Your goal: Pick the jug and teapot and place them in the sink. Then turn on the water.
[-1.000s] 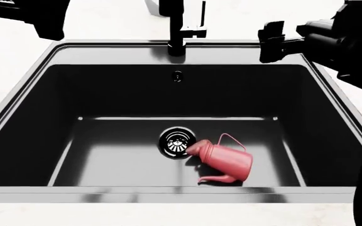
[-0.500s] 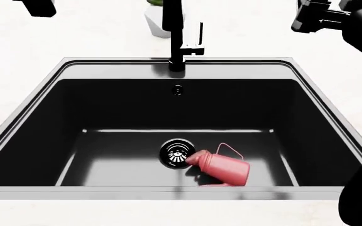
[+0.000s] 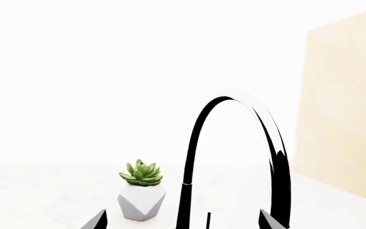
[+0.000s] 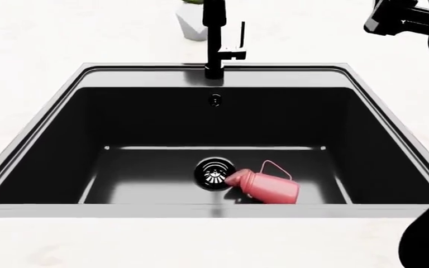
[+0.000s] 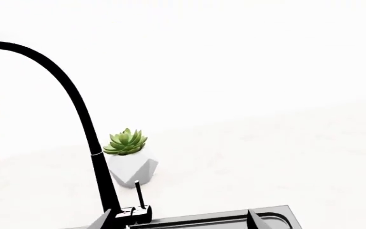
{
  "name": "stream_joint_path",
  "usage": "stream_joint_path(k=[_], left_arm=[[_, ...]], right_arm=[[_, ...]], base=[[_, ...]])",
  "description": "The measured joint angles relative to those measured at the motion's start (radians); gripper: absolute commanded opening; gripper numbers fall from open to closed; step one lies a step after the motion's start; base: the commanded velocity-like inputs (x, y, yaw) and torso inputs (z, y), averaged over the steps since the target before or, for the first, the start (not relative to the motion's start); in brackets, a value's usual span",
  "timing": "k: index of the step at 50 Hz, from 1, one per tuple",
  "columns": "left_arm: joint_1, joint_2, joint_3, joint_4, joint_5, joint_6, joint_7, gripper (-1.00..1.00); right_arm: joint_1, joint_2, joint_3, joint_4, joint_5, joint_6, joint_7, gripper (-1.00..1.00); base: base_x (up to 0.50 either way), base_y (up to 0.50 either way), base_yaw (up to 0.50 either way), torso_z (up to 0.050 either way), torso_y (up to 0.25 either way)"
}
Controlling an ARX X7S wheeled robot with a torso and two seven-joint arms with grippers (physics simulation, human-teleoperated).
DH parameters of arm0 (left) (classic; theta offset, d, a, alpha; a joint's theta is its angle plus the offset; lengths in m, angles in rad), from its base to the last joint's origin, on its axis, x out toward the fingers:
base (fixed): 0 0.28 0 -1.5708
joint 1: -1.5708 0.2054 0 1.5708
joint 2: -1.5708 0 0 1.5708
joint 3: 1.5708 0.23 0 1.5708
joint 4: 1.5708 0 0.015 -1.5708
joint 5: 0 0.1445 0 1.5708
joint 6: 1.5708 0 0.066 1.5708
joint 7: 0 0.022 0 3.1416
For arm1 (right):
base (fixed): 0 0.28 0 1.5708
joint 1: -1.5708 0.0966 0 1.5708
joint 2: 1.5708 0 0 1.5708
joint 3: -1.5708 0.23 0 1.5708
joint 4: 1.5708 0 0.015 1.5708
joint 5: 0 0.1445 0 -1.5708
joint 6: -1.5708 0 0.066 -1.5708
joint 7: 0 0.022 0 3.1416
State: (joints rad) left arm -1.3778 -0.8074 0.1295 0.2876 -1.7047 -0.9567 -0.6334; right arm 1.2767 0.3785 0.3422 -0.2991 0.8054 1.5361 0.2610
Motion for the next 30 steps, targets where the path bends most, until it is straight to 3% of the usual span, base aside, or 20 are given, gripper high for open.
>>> stream_joint_path(k=[4,22,30], left_arm=[[0.004,0.001,-0.004,0.003,0.005,0.007,0.004,1.0],[0.016,0.005,-0.013,0.007,0.01,0.029,0.01,1.0],[0.018,0.006,-0.014,0.007,0.011,0.034,0.01,1.0]], right_arm=[[-0.001,0.005,-0.003,-0.007,0.016,-0.004,0.007,1.0],[-0.012,0.009,-0.007,-0.021,0.071,-0.019,0.04,1.0],[-0.021,0.012,-0.009,-0.026,0.088,-0.026,0.055,1.0]], base=[[0.0,0.22,0.0,0.0,0.0],[-0.02,0.5,0.0,0.0,0.0],[-0.31,0.43,0.0,0.0,0.0]])
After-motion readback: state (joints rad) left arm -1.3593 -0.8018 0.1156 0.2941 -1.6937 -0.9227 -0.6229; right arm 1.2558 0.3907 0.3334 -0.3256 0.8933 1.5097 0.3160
